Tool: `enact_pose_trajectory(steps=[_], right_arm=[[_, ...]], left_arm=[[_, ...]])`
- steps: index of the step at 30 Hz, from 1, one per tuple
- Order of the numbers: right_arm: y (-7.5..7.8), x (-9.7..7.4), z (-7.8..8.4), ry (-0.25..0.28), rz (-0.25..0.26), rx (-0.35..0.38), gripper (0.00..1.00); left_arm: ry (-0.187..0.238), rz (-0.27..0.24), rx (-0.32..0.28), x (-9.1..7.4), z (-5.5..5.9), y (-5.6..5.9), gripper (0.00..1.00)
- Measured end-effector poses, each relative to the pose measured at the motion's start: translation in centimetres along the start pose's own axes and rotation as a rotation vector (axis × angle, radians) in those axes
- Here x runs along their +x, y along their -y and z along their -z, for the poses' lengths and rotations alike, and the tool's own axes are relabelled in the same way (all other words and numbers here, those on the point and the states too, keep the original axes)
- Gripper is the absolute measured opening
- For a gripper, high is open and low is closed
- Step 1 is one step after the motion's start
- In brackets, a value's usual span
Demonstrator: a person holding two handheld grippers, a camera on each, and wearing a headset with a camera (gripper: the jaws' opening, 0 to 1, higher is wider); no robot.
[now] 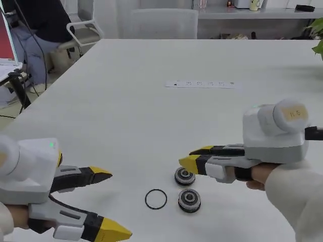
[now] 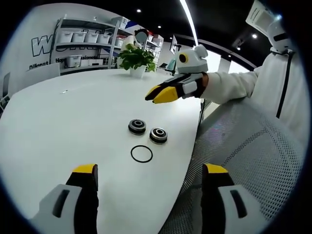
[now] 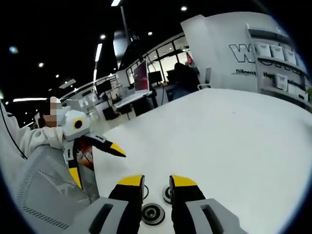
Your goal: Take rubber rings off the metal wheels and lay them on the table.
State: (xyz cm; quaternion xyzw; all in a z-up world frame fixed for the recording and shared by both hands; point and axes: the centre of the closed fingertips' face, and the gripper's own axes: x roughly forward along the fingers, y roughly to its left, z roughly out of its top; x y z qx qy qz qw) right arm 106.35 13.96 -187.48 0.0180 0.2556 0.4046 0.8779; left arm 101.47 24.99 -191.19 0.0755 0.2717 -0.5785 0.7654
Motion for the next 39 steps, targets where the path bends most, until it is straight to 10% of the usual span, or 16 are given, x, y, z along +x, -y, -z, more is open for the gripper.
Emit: enact_pose_trajectory(steps=[14, 22, 32, 39], right_arm=[[0.0, -1.5, 1.8, -0.100, -0.068, -0.204, 0.21], [0.4, -1.3, 5.6, -0.246, -0.107, -0.216, 0.23], [1.0, -1.3, 7.4, -0.302, -0.108, -0.180, 0.23], [0.4, -1.0, 8.1, -0.340, -0.133, -0.214, 0.24]], left_arm=[[0.031, 0.011, -0.006, 0.1, -0.8, 0.2, 0.86], [0.047, 0.004, 0.012, -0.1, -1.5, 0.3, 0.85], [0.162, 0.039, 0.053, -0.9, -5.9, 1.7, 0.90], [0.134, 0.025, 0.150, -0.9, -7.7, 2.1, 0.90]])
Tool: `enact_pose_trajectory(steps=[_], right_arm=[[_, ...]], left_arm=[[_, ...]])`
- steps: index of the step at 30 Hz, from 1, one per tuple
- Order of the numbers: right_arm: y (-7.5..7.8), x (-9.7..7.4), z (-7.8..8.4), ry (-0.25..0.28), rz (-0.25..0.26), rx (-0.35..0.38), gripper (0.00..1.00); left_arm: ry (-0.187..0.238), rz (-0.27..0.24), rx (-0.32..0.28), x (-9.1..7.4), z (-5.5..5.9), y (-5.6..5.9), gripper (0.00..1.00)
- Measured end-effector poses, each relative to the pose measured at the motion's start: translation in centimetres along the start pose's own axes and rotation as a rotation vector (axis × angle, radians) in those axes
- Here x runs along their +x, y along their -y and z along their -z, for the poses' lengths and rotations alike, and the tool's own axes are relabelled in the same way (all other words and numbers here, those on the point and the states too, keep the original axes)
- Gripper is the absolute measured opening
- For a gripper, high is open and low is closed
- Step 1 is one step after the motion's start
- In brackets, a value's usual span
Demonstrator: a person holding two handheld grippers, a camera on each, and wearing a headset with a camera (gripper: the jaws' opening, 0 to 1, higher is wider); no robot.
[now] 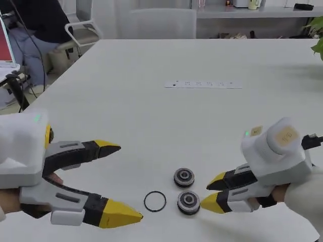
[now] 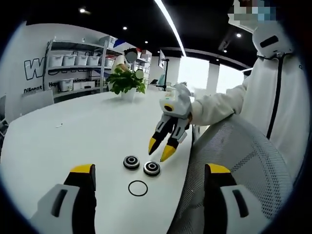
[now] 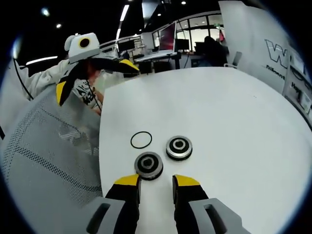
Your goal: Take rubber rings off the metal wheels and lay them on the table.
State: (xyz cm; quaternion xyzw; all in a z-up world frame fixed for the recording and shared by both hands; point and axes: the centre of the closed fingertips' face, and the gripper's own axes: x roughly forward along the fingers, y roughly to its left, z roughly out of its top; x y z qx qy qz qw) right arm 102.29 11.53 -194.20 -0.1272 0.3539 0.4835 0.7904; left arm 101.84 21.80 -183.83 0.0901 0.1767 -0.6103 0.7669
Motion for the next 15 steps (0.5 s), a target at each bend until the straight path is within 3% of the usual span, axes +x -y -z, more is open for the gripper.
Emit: enact_pose_trajectory(steps=[5, 8, 11, 15], right_arm=[[-0.1, 0.1, 0.1, -0.008, -0.007, -0.010, 0.24], [-0.2, 0.1, 0.0, -0.005, -0.008, -0.013, 0.24], [-0.3, 0.2, 0.1, -0.008, -0.011, -0.020, 0.24], [-0.4, 0.4, 0.4, -0.017, -0.015, -0.022, 0.25]], left_arm=[[-0.081, 0.003, 0.092, 1.1, 0.1, -0.2, 0.90], [-0.094, 0.024, 0.116, 2.1, -0.2, 0.0, 0.90], [-0.135, 0.052, 0.183, 3.2, -0.3, 0.3, 0.89], [-0.136, 0.087, 0.216, 4.6, -1.2, 0.9, 0.86]])
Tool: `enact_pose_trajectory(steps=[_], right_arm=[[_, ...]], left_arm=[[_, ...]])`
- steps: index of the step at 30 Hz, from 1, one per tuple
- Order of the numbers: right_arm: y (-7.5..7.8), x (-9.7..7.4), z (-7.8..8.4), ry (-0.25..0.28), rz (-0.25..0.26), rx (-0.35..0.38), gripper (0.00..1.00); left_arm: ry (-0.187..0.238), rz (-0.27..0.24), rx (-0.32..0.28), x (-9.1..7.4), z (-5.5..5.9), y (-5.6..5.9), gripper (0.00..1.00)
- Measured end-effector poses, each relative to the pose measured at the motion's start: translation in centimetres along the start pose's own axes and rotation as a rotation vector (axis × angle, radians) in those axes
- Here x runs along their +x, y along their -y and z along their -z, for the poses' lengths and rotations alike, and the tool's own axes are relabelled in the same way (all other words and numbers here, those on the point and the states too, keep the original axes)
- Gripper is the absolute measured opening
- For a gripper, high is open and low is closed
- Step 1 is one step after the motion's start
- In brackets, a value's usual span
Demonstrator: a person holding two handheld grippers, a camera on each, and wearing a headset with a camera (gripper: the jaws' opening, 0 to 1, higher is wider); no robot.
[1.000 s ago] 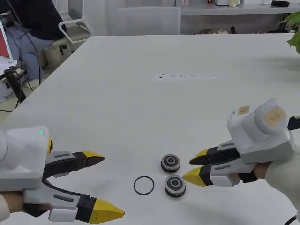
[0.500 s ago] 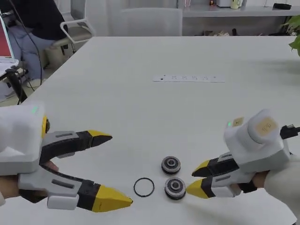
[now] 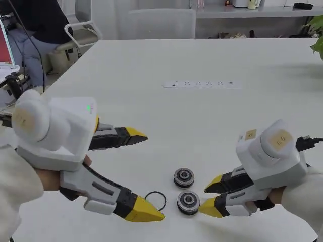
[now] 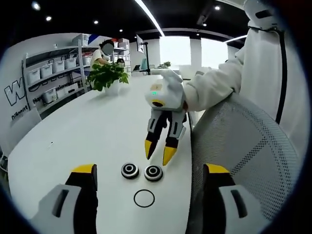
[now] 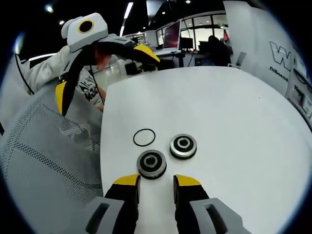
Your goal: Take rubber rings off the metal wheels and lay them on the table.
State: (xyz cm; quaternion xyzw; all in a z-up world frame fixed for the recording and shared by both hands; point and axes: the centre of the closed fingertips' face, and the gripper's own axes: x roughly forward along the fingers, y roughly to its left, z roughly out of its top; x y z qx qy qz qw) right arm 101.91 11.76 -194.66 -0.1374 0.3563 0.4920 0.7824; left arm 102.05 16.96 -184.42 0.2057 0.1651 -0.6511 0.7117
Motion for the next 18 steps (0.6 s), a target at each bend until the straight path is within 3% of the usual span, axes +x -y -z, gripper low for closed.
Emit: enact_pose_trajectory(steps=[4, 7, 12, 15, 18], right_arm=[[0.0, 0.0, 0.1, -0.003, 0.001, 0.002, 0.25], [0.1, 0.0, 0.2, -0.002, 0.003, 0.005, 0.25], [0.1, 0.0, 0.2, -0.004, 0.003, 0.007, 0.25], [0.1, 0.1, 0.4, -0.010, 0.001, 0.006, 0.25], [0.1, 0.2, 0.4, -0.013, 0.000, 0.005, 0.25]], left_arm=[[0.017, 0.029, 0.033, 1.4, -0.9, 0.1, 0.80], [0.005, 0.037, 0.051, 2.5, -0.5, 0.2, 0.77], [-0.014, 0.069, 0.057, 4.1, 1.3, 0.8, 0.69], [-0.027, 0.076, 0.007, 4.6, 2.9, 0.9, 0.66], [-0.030, 0.067, -0.026, 5.0, 3.7, 0.9, 0.65]])
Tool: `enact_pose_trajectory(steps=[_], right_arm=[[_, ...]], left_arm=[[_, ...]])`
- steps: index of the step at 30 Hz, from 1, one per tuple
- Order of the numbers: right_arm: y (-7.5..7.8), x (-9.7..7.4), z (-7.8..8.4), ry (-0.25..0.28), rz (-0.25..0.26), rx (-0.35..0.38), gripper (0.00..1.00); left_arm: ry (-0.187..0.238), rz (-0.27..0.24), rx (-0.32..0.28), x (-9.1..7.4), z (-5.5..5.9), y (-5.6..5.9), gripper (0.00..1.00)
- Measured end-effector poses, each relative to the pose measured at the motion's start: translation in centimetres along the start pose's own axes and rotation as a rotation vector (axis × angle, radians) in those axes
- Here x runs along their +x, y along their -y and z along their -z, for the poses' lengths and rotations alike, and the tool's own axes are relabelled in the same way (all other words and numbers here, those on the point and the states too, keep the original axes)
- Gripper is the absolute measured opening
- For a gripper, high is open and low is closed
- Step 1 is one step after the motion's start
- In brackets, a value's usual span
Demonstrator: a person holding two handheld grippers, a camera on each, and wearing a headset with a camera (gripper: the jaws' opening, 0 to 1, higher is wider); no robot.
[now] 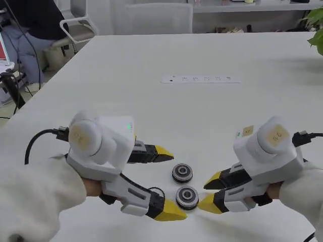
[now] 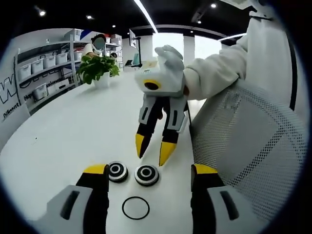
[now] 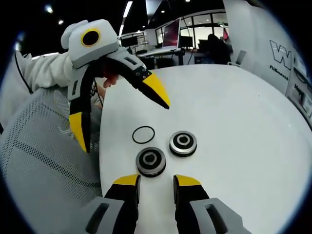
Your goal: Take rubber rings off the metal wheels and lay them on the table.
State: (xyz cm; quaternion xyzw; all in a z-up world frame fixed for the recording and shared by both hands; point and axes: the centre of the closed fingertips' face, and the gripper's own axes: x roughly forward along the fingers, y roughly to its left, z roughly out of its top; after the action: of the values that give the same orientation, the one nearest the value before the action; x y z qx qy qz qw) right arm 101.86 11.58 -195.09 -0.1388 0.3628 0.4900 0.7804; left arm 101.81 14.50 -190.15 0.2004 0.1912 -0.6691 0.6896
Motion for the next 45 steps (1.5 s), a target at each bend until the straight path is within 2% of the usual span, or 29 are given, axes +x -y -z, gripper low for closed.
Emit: enact_pose_trajectory(steps=[3, 5, 6, 8, 14, 20, 23, 26, 29, 35, 40, 43, 44, 45], right_arm=[[0.0, 0.1, 0.0, -0.001, -0.001, -0.002, 0.25], [-0.1, 0.1, 0.0, -0.004, -0.003, -0.002, 0.25], [-0.1, 0.1, 0.0, -0.004, -0.003, -0.002, 0.25], [-0.2, 0.2, 0.1, -0.008, -0.006, -0.005, 0.25], [-0.4, 0.4, 0.3, -0.022, -0.015, -0.016, 0.24], [-0.8, 0.7, 0.3, -0.028, -0.026, -0.028, 0.24], [-0.9, 0.9, 0.3, -0.034, -0.024, -0.042, 0.24], [-0.7, 1.0, 0.3, -0.035, -0.011, -0.063, 0.24], [-0.7, 1.0, 0.1, -0.030, -0.007, -0.068, 0.23], [-0.9, 1.2, 0.3, -0.041, -0.012, -0.076, 0.22], [-0.9, 1.3, 0.3, -0.045, -0.013, -0.088, 0.21], [-0.9, 1.4, 0.3, -0.044, -0.012, -0.089, 0.21], [-0.9, 1.4, 0.3, -0.044, -0.011, -0.090, 0.21], [-0.9, 1.4, 0.3, -0.044, -0.010, -0.090, 0.21]], left_arm=[[0.003, -0.008, -0.022, 0.5, 0.4, -0.2, 0.60], [-0.007, -0.031, -0.036, 1.0, 0.9, -0.4, 0.50], [-0.014, -0.030, -0.032, 1.1, 1.1, -0.3, 0.47], [-0.049, -0.014, 0.021, 1.5, 1.8, 0.1, 0.43], [-0.026, 0.011, -0.015, 2.1, 1.5, 0.7, 0.41], [0.005, -0.018, -0.066, 2.5, 1.2, 0.0, 0.38], [-0.001, -0.028, -0.072, 2.7, 1.4, -0.1, 0.34], [0.002, -0.031, -0.080, 2.9, 1.4, -0.1, 0.26], [0.006, -0.036, -0.068, 3.1, 1.2, 0.0, 0.20], [-0.034, -0.039, -0.064, 3.5, 2.2, -0.1, 0.18], [-0.021, -0.054, -0.078, 3.4, 1.9, -0.4, 0.16], [-0.040, -0.061, -0.072, 3.5, 2.4, -0.6, 0.13], [-0.024, -0.066, -0.064, 3.5, 2.2, -0.7, 0.12], [-0.034, -0.060, -0.075, 3.4, 2.4, -0.7, 0.12]])
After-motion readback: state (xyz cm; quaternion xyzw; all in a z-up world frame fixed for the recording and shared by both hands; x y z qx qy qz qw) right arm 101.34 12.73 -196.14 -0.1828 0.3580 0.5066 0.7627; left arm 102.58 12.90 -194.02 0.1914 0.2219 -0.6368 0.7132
